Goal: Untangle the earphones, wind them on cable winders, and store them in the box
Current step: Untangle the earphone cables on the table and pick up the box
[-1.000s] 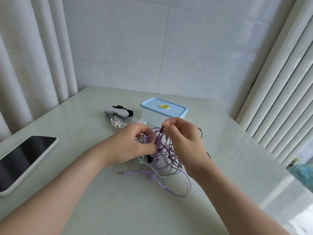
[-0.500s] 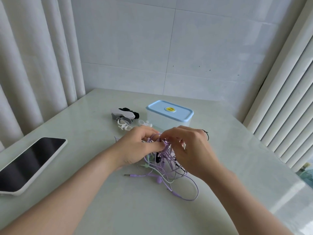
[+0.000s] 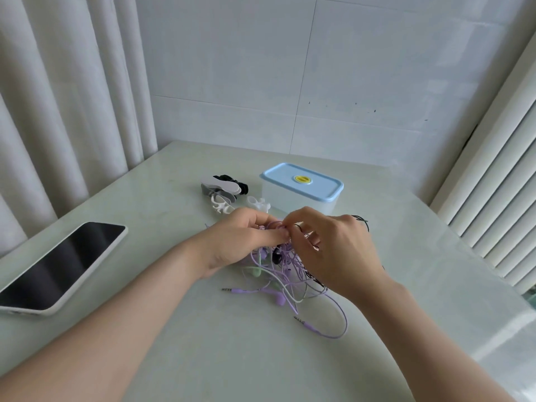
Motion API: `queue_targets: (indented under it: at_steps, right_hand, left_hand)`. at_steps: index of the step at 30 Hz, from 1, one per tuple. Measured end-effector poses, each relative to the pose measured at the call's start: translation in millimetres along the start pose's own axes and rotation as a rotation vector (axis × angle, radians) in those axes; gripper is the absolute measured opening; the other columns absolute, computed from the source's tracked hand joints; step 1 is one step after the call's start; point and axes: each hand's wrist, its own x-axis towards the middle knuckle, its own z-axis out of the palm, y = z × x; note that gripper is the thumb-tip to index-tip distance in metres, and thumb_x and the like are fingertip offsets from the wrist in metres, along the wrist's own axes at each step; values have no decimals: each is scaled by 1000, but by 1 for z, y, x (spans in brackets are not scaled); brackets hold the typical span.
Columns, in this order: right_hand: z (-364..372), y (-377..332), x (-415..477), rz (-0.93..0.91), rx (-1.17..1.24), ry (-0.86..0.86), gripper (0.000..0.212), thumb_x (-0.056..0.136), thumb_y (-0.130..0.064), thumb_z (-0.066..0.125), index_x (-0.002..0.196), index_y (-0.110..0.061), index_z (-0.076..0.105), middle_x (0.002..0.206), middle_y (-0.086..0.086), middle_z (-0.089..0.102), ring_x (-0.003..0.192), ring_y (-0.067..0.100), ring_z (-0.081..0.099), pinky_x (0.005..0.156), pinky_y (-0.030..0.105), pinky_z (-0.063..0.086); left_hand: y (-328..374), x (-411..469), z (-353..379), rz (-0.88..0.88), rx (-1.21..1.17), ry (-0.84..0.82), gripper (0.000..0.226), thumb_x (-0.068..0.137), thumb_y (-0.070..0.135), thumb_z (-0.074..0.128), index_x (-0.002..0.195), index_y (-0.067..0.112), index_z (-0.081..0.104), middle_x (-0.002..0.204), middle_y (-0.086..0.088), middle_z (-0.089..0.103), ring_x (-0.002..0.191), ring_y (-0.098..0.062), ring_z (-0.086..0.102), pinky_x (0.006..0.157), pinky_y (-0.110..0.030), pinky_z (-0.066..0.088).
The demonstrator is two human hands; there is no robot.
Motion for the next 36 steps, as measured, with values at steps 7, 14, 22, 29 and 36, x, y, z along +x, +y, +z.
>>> queue_targets:
  at_steps: [7,14,22,29,36]
  right_hand:
    - [13,-10,1,282,39,122,9,100,-31,60,100,-28,69,81,-10,78,71,25,72,63,42,57]
    - [15,-6,0,397,129,208,3,99,-26,52,101,-28,52,61,-13,64,54,23,55,61,44,53]
    - [11,-8,-1,312,142,265,19,95,-43,38,102,-28,48,51,-2,60,46,24,54,57,45,51]
    - [6,-10,-2,195,112,160,28,100,-47,29,112,-28,44,53,-1,59,47,29,51,51,46,50]
    - [9,-10,-3,243,56,137,30,98,-48,24,114,-29,41,56,3,65,51,32,58,54,45,52]
  left_hand:
    - [1,2,4,-31,-14,64,22,80,40,70,91,20,72,94,4,74,98,-14,65,100,-38,41]
    - [5,-2,16,-46,50,50,22,80,35,80,96,20,75,101,-7,78,95,-14,69,103,-43,51]
    - [0,2,29,302,257,462,27,83,44,85,104,33,71,103,19,72,100,1,65,84,-11,46]
    - [-2,1,37,379,419,544,18,98,41,64,114,34,69,101,17,74,103,-7,68,97,-47,52]
    - [3,-10,43,333,543,495,42,95,38,39,124,26,67,97,4,72,106,-18,62,96,-53,48]
